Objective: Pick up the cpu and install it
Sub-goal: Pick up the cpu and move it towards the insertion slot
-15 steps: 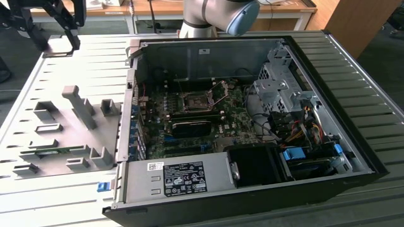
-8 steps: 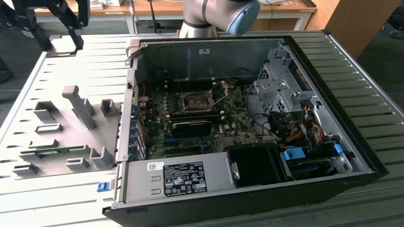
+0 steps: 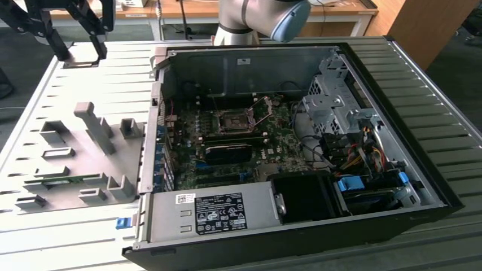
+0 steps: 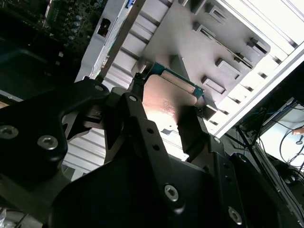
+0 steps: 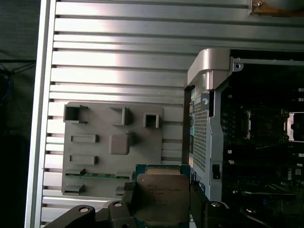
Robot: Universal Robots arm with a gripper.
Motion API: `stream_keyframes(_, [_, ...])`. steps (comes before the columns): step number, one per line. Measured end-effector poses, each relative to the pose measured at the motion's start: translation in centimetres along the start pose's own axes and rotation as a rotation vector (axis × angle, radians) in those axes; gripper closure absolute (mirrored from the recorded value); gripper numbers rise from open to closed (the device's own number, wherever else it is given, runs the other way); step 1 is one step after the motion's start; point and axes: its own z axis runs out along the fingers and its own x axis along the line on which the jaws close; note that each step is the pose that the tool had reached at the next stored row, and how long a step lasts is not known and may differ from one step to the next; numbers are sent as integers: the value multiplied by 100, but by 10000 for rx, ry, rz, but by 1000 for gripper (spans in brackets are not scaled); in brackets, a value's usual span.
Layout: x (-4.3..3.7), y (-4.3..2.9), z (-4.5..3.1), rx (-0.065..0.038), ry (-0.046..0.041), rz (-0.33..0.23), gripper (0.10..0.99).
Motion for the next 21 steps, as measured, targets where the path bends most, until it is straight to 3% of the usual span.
stream_keyframes(12, [-121,-4,-2,-2,1,-1,545])
stream_keyframes(21, [-318,-9,-5,-3,12,-2,545])
